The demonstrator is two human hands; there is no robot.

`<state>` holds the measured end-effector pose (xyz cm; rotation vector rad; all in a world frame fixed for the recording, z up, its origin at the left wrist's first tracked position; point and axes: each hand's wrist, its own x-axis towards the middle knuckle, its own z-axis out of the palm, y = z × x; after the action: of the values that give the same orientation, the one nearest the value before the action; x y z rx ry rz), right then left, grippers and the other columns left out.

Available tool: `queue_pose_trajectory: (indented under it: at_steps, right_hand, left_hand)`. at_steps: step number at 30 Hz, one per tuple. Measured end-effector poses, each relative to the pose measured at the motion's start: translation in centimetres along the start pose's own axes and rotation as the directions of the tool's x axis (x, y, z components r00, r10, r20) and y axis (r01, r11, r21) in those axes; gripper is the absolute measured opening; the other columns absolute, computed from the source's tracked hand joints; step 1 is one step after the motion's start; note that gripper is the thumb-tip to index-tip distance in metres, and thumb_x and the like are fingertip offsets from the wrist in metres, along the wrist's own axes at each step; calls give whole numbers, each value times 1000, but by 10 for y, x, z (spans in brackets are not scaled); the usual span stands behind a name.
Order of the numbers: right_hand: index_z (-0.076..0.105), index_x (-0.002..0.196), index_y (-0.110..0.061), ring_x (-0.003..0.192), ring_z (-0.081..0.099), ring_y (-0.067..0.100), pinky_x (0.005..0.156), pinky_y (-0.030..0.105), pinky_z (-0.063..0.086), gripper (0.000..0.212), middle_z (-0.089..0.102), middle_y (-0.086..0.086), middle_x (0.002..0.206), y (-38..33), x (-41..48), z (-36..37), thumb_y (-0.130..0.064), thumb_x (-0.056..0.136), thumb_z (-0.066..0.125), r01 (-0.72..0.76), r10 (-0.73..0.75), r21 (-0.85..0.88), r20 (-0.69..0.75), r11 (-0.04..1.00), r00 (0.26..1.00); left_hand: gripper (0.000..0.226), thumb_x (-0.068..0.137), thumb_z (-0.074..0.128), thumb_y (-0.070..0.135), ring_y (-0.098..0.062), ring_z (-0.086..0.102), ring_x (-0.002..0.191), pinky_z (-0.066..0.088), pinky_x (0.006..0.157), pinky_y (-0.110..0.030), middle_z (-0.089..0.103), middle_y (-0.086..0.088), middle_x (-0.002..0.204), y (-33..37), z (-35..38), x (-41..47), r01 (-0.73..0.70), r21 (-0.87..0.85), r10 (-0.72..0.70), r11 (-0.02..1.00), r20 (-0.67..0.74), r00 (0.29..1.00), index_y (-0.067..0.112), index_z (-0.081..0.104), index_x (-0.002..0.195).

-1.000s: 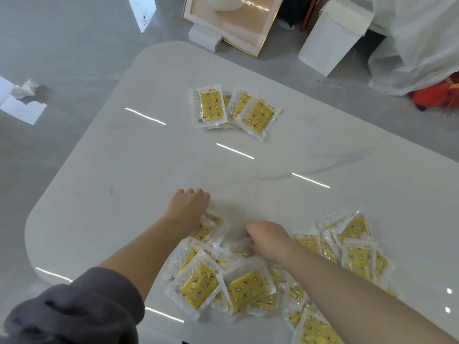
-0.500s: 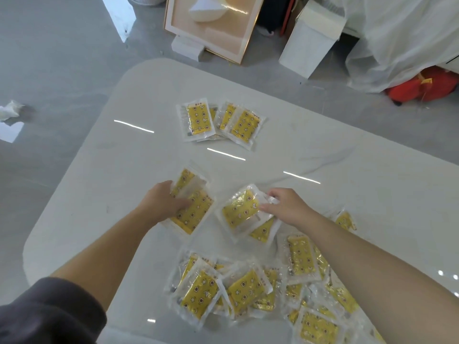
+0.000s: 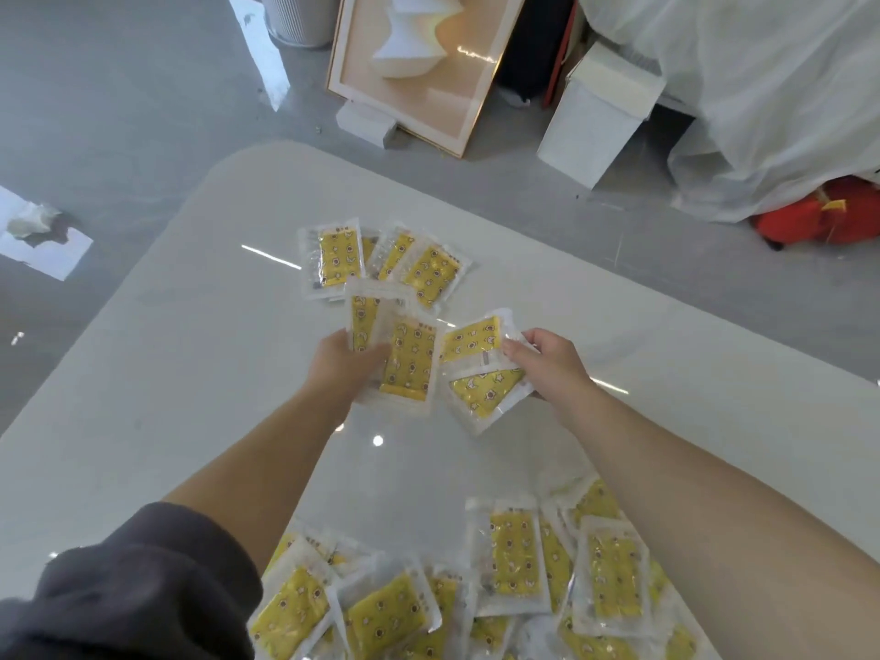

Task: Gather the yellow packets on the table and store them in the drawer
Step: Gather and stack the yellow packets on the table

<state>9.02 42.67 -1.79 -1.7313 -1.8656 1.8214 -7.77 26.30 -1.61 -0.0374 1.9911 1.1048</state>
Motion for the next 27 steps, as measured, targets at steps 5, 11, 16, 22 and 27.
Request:
queue_pose_trajectory:
  at_steps: [5,11,16,22,27]
  right_hand:
    - [62,96,-14,76,65,19,72,35,58,13,66,5,92,-25,41,-14,-27,94,60,15,-13,232,-10,973,1000]
    - [58,111,-12,73,61,23,53,34,54,21,58,6,89,26,44,-7,-25,95,57,-328,318,105,98,939,943]
    - [55,92,-14,70,59,22,58,31,51,10,61,6,87,56,16,-1,-22,96,51,-312,311,0,83,950,947]
    - [57,97,-20,85,61,15,70,22,49,6,62,-3,93,89,-54,27,-21,91,55,50,64,-435,244,899,968]
    - [51,123,-23,99,56,12,86,31,51,33,55,-8,114,113,-116,76,-28,91,57,273,18,-629,416,727,909]
  left_hand:
    - [46,66,78,37,-28,70,93,57,83,-48,70,-8,102,34,29,29,-18,-173,9,985,-57,998,13,63,103]
    - [33,92,62,24,-24,61,73,54,68,-36,56,-13,100,-7,45,31,227,-71,-225,971,36,974,0,55,114]
    - [24,91,61,20,-21,63,78,53,74,-35,63,-10,103,-50,35,-7,231,68,-234,970,34,972,6,58,110]
    - [15,85,66,21,-17,59,90,47,76,-29,64,1,97,-112,-7,-67,71,509,-84,858,2,996,16,62,99]
    - [45,79,70,19,-19,51,107,46,83,-32,47,0,123,-175,-46,-109,57,672,30,738,-117,993,20,54,121]
